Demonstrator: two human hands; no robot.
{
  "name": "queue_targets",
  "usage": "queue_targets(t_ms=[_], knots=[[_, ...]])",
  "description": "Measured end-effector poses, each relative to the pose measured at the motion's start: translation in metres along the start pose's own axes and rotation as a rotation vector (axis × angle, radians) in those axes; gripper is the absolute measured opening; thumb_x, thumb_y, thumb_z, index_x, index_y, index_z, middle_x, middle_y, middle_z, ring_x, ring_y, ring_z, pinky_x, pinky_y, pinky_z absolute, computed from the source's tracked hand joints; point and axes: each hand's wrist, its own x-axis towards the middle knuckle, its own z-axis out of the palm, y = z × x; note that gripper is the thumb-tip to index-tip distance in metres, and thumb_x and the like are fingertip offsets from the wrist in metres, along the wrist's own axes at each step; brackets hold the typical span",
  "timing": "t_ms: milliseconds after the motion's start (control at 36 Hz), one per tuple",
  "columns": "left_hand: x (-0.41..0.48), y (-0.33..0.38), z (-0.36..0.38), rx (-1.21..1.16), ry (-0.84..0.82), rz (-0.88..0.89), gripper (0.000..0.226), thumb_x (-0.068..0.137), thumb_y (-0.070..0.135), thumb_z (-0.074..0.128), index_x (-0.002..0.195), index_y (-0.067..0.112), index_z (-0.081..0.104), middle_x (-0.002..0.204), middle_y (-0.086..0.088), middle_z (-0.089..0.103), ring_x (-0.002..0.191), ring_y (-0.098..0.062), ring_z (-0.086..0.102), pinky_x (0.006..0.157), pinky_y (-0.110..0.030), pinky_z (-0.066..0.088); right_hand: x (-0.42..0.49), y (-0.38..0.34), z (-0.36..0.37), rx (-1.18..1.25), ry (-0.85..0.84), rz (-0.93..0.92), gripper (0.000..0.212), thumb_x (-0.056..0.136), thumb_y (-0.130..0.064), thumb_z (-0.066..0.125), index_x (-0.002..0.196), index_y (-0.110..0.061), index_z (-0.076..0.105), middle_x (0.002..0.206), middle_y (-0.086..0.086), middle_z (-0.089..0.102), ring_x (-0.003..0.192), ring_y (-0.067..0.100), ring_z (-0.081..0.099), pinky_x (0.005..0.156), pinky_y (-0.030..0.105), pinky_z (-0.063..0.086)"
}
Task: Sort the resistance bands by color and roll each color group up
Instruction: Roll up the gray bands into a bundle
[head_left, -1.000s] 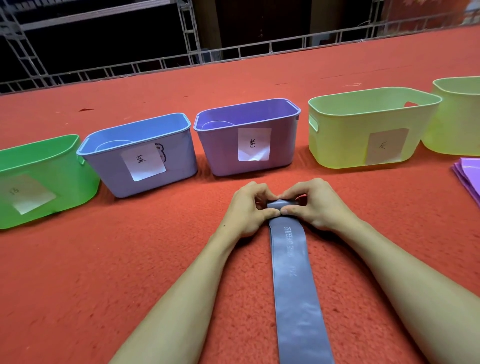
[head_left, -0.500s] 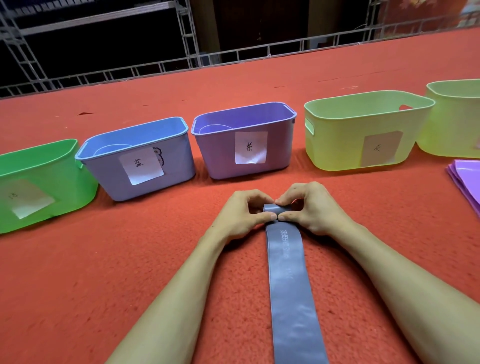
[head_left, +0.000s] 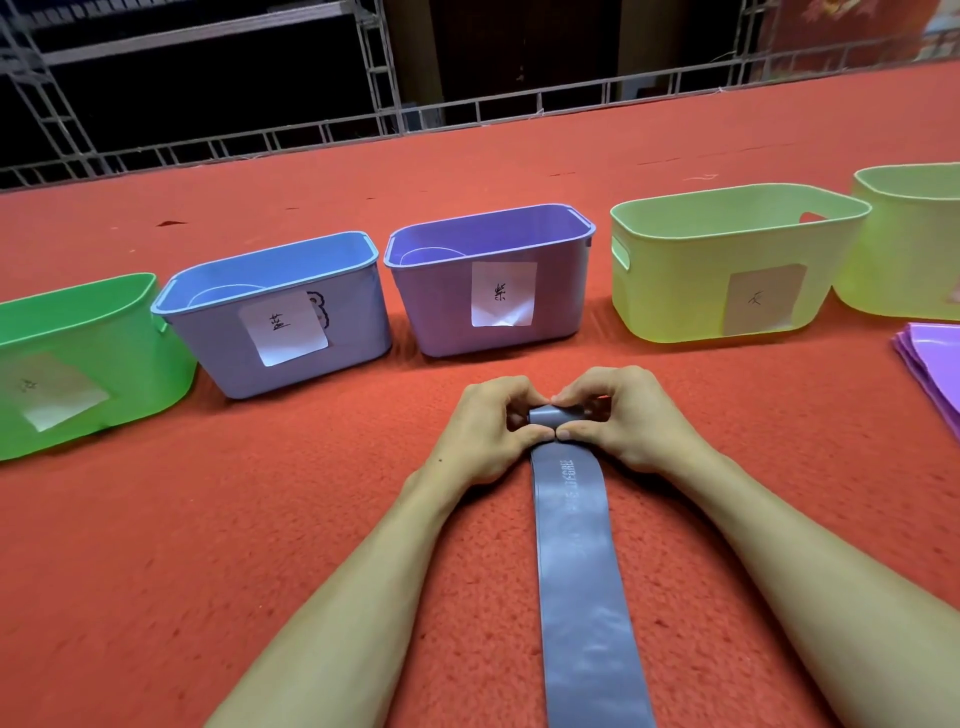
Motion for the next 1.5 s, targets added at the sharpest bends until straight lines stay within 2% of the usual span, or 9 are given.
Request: queue_targets(t_ms=[167,306,417,528,667,1056,1222,1361,1500], knots=[[0.002,-0.001,0.002,0.077,0.045,0.06,0.02,0.074,0.01,0.078,0.091,0.009,0.068,0.079,0.006,0.059,0.067,-0.004,0.051,0.064,-0.006,0.036,0.001,-0.001,0.001,-0.008,0.024,-0.002,0.029,0.066,-0.011,0.086,0.092,-0.015,0.074,0.086,-0.003,0.07,0.08,0.016,0.065,0.076,0.026,0.05],[0.003,-0.006,0.006,0.044,0.058,0.046,0.019,0.072,0.01,0.081,0.086,0.01,0.068,0.086,-0.004,0.066,0.075,-0.015,0.059,0.066,-0.01,0.041,0.0,-0.002,0.001,0.181,-0.057,0.106,0.025,0.07,-0.004,0.083,0.091,-0.012,0.072,0.082,-0.005,0.071,0.067,-0.008,0.061,0.066,0.007,0.044],[0.004,-0.008,0.006,0.026,0.051,0.054,0.019,0.071,0.009,0.081,0.084,0.012,0.067,0.085,-0.004,0.066,0.077,-0.018,0.06,0.069,-0.024,0.047,-0.001,-0.001,-0.001,0.235,-0.024,0.154,0.024,0.078,-0.017,0.079,0.101,-0.018,0.074,0.092,-0.004,0.074,0.082,0.005,0.067,0.078,0.019,0.053],[0.005,-0.009,0.006,0.01,0.044,0.052,0.02,0.07,0.007,0.081,0.082,0.013,0.065,0.087,-0.005,0.066,0.079,-0.021,0.062,0.072,-0.029,0.049,0.0,-0.001,-0.002,0.172,-0.094,0.137,0.018,0.081,-0.021,0.075,0.092,-0.035,0.076,0.088,-0.01,0.075,0.079,0.008,0.064,0.076,0.034,0.054],[0.004,-0.011,0.005,-0.067,0.015,0.003,0.02,0.071,0.006,0.081,0.086,0.01,0.068,0.09,-0.002,0.067,0.083,-0.015,0.063,0.072,-0.012,0.046,-0.001,-0.004,-0.004,0.132,-0.104,0.121,0.022,0.078,-0.016,0.077,0.098,-0.026,0.077,0.087,-0.011,0.075,0.078,-0.004,0.063,0.077,0.027,0.053],[0.003,-0.009,-0.003,-0.268,-0.068,-0.139,0.007,0.086,0.014,0.071,0.092,0.018,0.071,0.085,0.008,0.071,0.079,0.0,0.063,0.081,-0.019,0.049,0.001,-0.001,-0.002,0.082,-0.096,0.097,0.031,0.071,-0.014,0.083,0.101,-0.02,0.076,0.098,-0.005,0.074,0.09,-0.002,0.066,0.086,0.024,0.052],[0.007,-0.01,-0.006,-0.109,-0.216,-0.17,0.028,0.089,0.025,0.068,0.114,0.013,0.07,0.127,-0.002,0.058,0.115,-0.011,0.057,0.101,-0.024,0.044,0.001,-0.002,-0.003,0.05,-0.081,0.104,0.036,0.067,-0.017,0.086,0.102,-0.015,0.076,0.1,-0.002,0.074,0.089,0.003,0.066,0.084,0.021,0.049],[0.004,-0.003,-0.009,-0.176,-0.28,-0.173,0.022,0.092,0.02,0.064,0.111,0.012,0.072,0.112,0.0,0.071,0.105,-0.011,0.065,0.099,-0.033,0.048,-0.002,-0.006,-0.003,0.11,-0.078,0.151,0.035,0.066,-0.013,0.086,0.1,-0.012,0.076,0.09,-0.004,0.074,0.089,0.027,0.071,0.082,0.04,0.055],[0.004,-0.003,-0.009,-0.07,-0.306,-0.127,0.032,0.092,0.022,0.063,0.122,0.01,0.066,0.138,-0.008,0.051,0.125,-0.012,0.05,0.102,-0.018,0.039,-0.003,-0.013,-0.006,0.15,-0.087,0.175,0.033,0.065,-0.007,0.086,0.095,-0.012,0.075,0.083,-0.015,0.069,0.089,0.034,0.07,0.08,0.044,0.056]])
